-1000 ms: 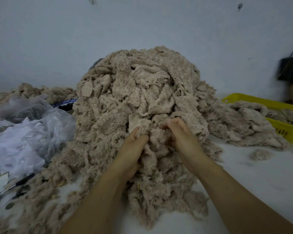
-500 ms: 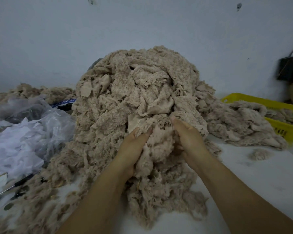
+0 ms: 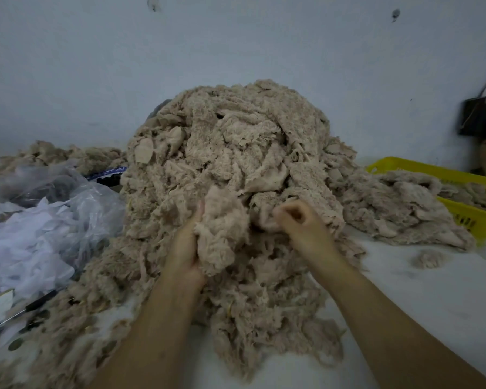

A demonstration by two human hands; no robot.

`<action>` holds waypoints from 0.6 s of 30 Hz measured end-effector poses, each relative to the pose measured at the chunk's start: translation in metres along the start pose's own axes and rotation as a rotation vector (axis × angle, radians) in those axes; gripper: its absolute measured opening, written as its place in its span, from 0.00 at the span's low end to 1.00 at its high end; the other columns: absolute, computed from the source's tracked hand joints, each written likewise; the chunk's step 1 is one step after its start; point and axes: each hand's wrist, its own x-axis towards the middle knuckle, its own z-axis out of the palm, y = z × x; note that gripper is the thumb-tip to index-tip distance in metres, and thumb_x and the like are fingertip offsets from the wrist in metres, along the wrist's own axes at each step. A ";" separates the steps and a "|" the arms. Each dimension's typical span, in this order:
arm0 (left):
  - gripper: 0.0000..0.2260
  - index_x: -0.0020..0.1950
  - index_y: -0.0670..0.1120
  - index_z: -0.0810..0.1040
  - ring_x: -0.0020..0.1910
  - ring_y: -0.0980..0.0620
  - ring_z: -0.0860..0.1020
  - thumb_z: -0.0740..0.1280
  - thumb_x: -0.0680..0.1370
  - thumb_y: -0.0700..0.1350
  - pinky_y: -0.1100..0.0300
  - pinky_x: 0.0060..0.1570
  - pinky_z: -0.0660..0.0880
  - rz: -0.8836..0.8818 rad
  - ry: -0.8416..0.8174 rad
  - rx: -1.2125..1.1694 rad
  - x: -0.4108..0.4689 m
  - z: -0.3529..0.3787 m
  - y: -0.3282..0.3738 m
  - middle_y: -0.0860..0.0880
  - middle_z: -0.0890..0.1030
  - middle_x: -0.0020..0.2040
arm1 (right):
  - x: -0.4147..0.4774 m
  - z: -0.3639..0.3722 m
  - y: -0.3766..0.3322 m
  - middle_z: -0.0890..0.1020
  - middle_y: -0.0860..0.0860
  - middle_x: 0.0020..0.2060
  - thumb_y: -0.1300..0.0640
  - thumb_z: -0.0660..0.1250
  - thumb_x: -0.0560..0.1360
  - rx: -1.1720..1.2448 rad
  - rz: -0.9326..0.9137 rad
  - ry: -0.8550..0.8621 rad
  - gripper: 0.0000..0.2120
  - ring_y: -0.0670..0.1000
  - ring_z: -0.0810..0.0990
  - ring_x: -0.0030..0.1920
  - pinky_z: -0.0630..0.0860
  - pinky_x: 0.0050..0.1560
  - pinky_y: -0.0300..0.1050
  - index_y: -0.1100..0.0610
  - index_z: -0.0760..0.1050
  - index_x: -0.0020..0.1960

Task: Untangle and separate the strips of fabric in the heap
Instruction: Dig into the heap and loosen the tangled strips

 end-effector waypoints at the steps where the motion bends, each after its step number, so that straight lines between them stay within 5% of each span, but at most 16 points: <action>1: 0.16 0.55 0.42 0.86 0.52 0.44 0.85 0.64 0.79 0.50 0.50 0.42 0.83 -0.028 -0.005 0.008 -0.001 0.003 -0.001 0.40 0.84 0.56 | -0.003 0.007 0.000 0.76 0.40 0.51 0.39 0.64 0.77 -0.140 -0.093 -0.048 0.07 0.33 0.76 0.49 0.70 0.45 0.29 0.41 0.77 0.49; 4: 0.22 0.68 0.41 0.78 0.57 0.42 0.83 0.67 0.76 0.48 0.48 0.48 0.83 -0.040 0.007 0.004 -0.004 0.007 -0.003 0.38 0.80 0.63 | -0.013 0.016 -0.008 0.75 0.37 0.52 0.28 0.56 0.73 -0.157 -0.216 -0.159 0.17 0.29 0.72 0.51 0.67 0.46 0.21 0.36 0.75 0.50; 6: 0.20 0.66 0.42 0.80 0.52 0.43 0.84 0.67 0.76 0.49 0.50 0.45 0.83 -0.040 -0.014 0.009 -0.005 0.009 -0.005 0.39 0.83 0.59 | -0.017 0.022 -0.007 0.80 0.38 0.48 0.25 0.57 0.71 -0.135 -0.183 -0.299 0.19 0.35 0.78 0.48 0.72 0.45 0.27 0.36 0.75 0.50; 9: 0.14 0.56 0.48 0.86 0.46 0.48 0.85 0.64 0.80 0.53 0.56 0.39 0.82 0.025 -0.042 0.186 -0.008 0.016 -0.014 0.43 0.85 0.51 | -0.022 0.032 -0.002 0.81 0.36 0.48 0.34 0.65 0.73 -0.270 -0.160 -0.469 0.15 0.33 0.78 0.49 0.75 0.46 0.30 0.36 0.72 0.57; 12: 0.17 0.60 0.53 0.83 0.58 0.48 0.83 0.63 0.79 0.58 0.52 0.53 0.80 0.075 -0.069 0.382 -0.008 0.019 -0.019 0.46 0.84 0.59 | -0.018 0.032 0.001 0.79 0.34 0.48 0.45 0.65 0.78 -0.322 -0.190 -0.449 0.13 0.30 0.76 0.50 0.74 0.48 0.31 0.42 0.72 0.62; 15: 0.23 0.62 0.50 0.82 0.59 0.47 0.81 0.63 0.77 0.63 0.54 0.54 0.80 0.073 -0.201 0.375 -0.010 0.022 -0.018 0.44 0.83 0.60 | -0.014 0.025 -0.006 0.85 0.45 0.48 0.50 0.64 0.80 0.128 0.022 -0.301 0.07 0.46 0.84 0.47 0.80 0.48 0.44 0.45 0.76 0.57; 18: 0.26 0.66 0.47 0.79 0.54 0.47 0.83 0.64 0.77 0.63 0.57 0.53 0.79 0.109 -0.236 0.570 -0.010 0.022 -0.029 0.43 0.84 0.55 | -0.007 0.015 -0.013 0.78 0.51 0.35 0.54 0.61 0.82 0.674 0.179 -0.237 0.11 0.44 0.70 0.24 0.69 0.23 0.36 0.60 0.73 0.59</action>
